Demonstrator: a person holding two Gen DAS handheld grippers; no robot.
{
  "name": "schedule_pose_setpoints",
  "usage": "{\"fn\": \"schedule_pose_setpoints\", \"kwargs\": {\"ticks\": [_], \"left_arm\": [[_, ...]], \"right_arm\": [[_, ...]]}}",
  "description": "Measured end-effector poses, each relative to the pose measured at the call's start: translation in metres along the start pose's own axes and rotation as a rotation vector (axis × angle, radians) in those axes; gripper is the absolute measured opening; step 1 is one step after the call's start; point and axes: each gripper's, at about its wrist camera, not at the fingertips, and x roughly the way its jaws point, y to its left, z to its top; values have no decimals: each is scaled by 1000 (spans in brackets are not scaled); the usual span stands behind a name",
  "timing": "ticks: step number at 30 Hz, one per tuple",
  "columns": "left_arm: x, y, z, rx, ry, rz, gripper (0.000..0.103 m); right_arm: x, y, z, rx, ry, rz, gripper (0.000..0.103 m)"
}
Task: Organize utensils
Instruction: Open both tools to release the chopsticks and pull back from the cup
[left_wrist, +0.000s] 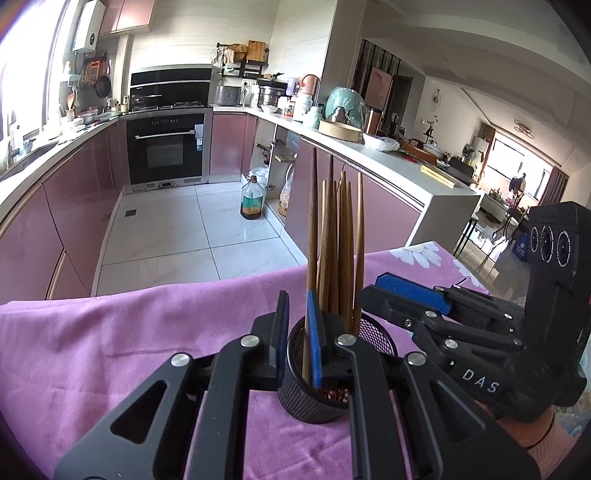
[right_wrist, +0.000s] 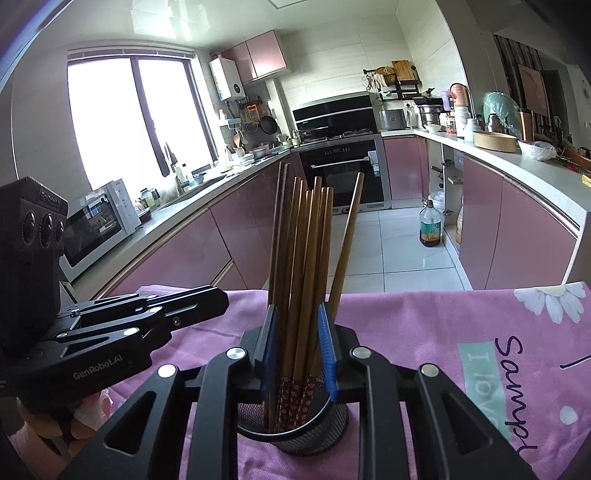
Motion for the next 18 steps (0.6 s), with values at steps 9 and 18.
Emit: {"fn": "schedule_pose_setpoints", "kwargs": {"ticks": [9, 18], "left_arm": [[-38, 23, -29, -65, -129, 98, 84], [-81, 30, -79, -63, -258, 252, 98]], "right_arm": [[-24, 10, -14, -62, -75, -86, 76], [-54, 36, -44, -163, -175, -147, 96]]}}
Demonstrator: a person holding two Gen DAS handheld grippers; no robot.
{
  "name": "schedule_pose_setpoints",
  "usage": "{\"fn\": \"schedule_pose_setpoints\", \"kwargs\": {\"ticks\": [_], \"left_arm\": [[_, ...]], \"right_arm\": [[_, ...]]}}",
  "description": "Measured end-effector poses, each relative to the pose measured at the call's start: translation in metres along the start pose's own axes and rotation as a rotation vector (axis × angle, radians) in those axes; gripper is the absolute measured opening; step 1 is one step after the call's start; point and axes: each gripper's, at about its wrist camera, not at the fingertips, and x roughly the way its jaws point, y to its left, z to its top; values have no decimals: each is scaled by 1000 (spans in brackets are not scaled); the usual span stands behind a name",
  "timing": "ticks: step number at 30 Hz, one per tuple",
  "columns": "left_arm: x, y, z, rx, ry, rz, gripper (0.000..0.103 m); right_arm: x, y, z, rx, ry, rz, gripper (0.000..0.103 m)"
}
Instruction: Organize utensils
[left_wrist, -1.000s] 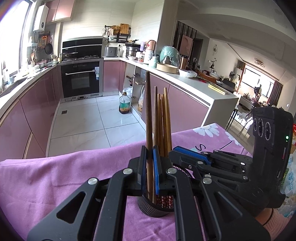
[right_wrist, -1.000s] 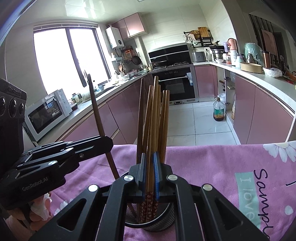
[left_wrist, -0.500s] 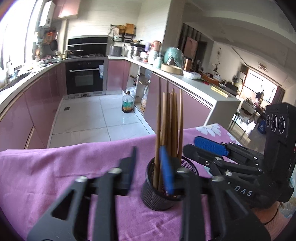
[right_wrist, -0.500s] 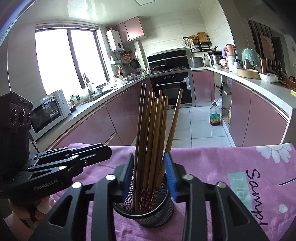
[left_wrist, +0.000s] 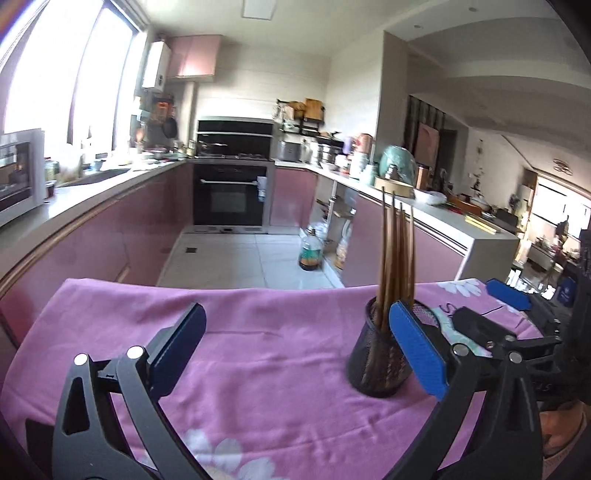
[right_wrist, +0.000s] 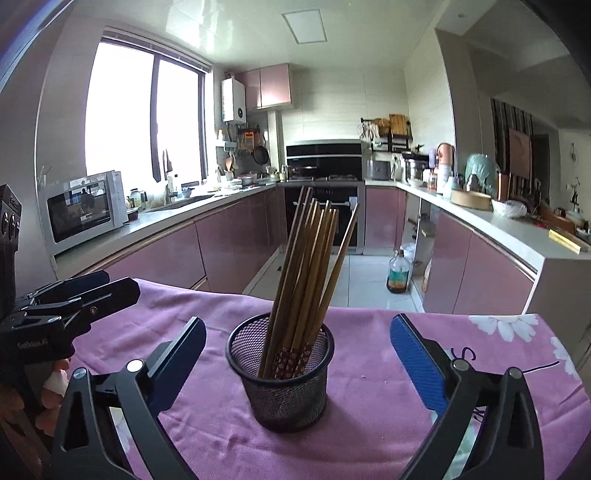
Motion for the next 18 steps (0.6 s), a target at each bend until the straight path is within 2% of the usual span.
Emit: {"fn": "schedule_pose_setpoints", "kwargs": {"ticks": [6, 9, 18], "left_arm": [[-30, 4, -19, 3, -57, 81, 98], [-45, 6, -26, -1, -86, 111, 98], [-74, 18, -43, -46, -126, 136, 98]], "right_arm": [[-20, 15, -10, -26, -52, -53, 96], [-26, 18, -15, -8, -63, -45, 96], [-43, 29, -20, -36, -125, -81, 96]]}}
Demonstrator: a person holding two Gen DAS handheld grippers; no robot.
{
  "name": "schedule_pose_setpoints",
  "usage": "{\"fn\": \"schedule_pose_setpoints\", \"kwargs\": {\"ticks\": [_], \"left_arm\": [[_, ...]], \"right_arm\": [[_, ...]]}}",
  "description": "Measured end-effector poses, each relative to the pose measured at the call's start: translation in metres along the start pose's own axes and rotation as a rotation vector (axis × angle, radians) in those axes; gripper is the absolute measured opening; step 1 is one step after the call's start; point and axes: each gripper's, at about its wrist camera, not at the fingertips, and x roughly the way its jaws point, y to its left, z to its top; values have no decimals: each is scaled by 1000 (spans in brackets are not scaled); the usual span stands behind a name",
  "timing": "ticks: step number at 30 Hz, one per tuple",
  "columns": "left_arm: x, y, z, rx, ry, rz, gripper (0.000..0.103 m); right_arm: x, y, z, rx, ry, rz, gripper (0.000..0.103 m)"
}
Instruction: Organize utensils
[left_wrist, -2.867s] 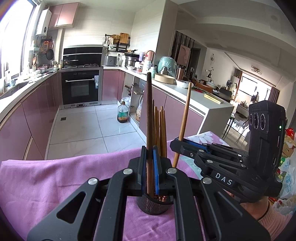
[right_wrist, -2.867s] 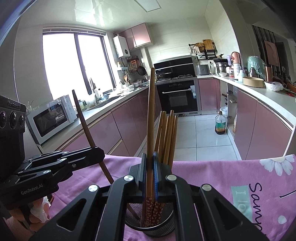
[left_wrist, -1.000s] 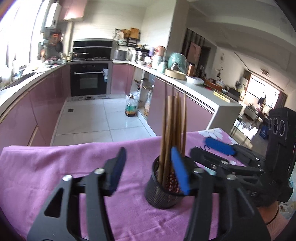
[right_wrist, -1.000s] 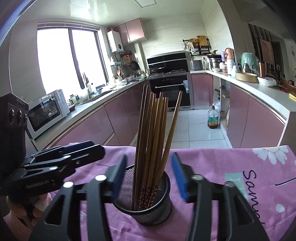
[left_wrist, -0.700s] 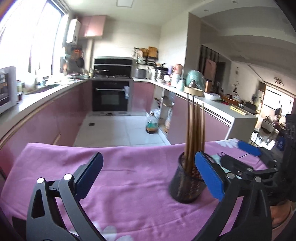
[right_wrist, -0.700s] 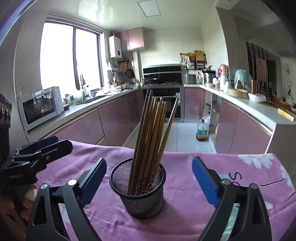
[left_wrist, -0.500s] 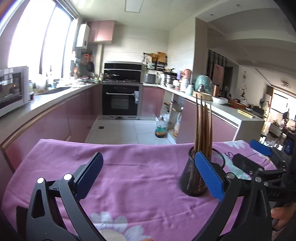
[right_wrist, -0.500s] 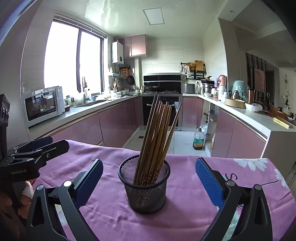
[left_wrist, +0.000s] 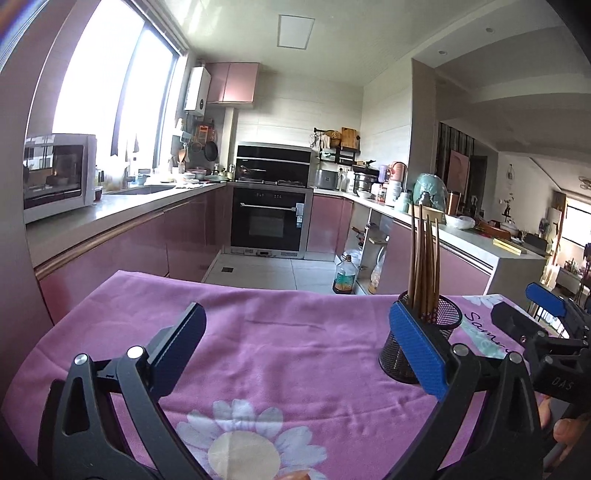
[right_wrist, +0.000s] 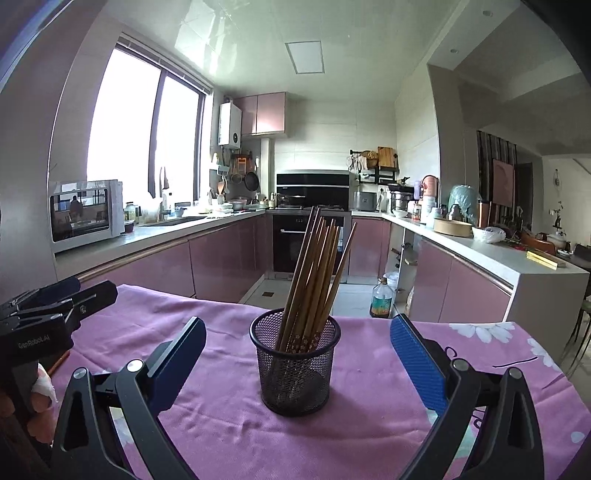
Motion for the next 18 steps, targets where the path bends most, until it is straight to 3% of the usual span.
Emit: {"fn": "schedule_pose_setpoints", "kwargs": {"ticks": [7, 18], "left_arm": [[-13, 1, 2, 15, -57, 24, 98], [-21, -2, 0, 22, -65, 33, 98]], "right_arm": [[-8, 2, -1, 6, -31, -19, 96], [-16, 1, -1, 13, -63, -41, 96]]}}
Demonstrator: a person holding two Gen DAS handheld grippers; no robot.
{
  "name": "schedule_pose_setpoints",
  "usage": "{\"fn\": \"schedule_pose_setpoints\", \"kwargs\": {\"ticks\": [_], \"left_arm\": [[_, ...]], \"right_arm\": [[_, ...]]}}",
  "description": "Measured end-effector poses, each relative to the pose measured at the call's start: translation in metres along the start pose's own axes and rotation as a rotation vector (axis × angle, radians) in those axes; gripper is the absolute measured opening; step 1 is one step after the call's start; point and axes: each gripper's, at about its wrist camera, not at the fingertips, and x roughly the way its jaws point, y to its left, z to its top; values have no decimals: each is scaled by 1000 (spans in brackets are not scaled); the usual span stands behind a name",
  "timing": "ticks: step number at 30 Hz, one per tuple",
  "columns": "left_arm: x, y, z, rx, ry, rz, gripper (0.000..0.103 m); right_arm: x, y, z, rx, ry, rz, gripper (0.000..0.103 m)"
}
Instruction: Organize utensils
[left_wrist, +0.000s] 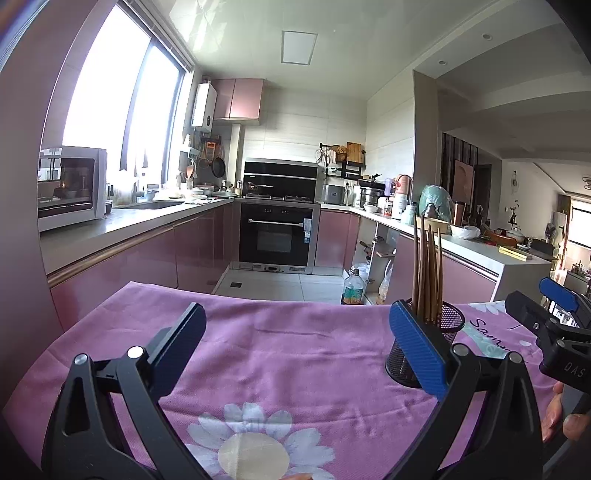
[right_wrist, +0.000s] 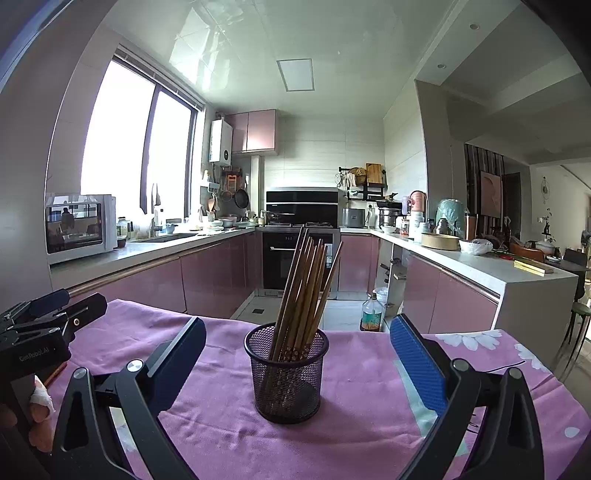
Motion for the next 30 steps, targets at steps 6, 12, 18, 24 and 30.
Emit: {"fn": "schedule_pose_setpoints", "kwargs": {"ticks": [6, 12, 18, 24, 30], "left_arm": [[-1, -1, 1, 4, -4, 1, 98], [0, -3, 1, 5, -2, -2, 98], [0, -3, 1, 1, -2, -2, 98], [-1, -3, 0, 2, -2, -1, 98], [-1, -3, 0, 4, -2, -2, 98]], "right_arm": [[-4, 0, 1, 1, -10, -9, 96], [-7, -1, 1, 3, -9, -12, 96], [-8, -2, 0, 3, -12, -16, 96], [-8, -2, 0, 2, -10, -18, 96], [-8, -2, 0, 6, -7, -15, 96]]}}
